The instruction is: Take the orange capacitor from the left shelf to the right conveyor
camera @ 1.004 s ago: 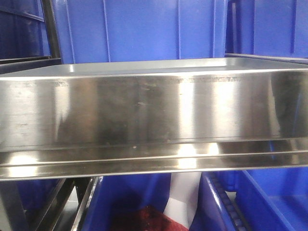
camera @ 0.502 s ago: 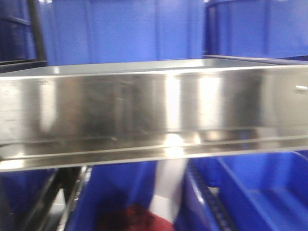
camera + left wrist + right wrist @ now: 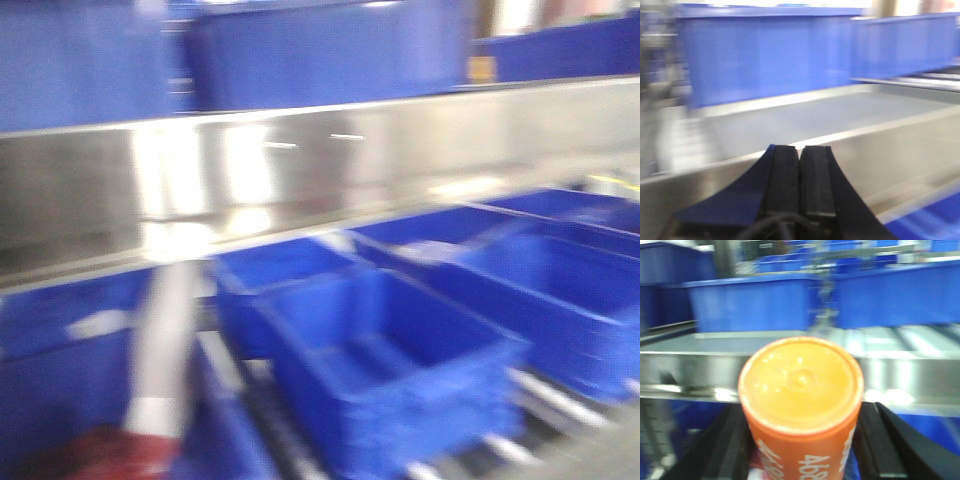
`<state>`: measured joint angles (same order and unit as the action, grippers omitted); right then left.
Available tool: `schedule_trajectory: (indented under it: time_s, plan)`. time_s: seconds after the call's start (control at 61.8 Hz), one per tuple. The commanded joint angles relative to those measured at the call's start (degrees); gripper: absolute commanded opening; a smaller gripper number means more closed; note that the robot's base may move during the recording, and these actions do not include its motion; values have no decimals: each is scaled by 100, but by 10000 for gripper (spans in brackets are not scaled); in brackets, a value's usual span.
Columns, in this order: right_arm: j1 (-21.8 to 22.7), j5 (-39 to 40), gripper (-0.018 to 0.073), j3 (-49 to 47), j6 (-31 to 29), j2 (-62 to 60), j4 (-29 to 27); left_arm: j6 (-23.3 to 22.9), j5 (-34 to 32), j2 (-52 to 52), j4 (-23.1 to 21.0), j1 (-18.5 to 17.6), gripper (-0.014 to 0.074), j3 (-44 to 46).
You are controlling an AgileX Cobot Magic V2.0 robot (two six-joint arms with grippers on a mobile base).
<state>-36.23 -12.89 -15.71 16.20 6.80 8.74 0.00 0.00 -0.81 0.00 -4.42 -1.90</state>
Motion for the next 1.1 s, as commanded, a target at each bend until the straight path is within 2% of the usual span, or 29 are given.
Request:
schedule_trajectory:
  time_s: [0.0,1.085]
  plan:
    - [-7,497,48,-155,-16,54,88,0,-518,58,-31,-11,-105,45]
    - [12,497,48,-155,-16,54,88,0,-518,58,-31,-11,-105,45]
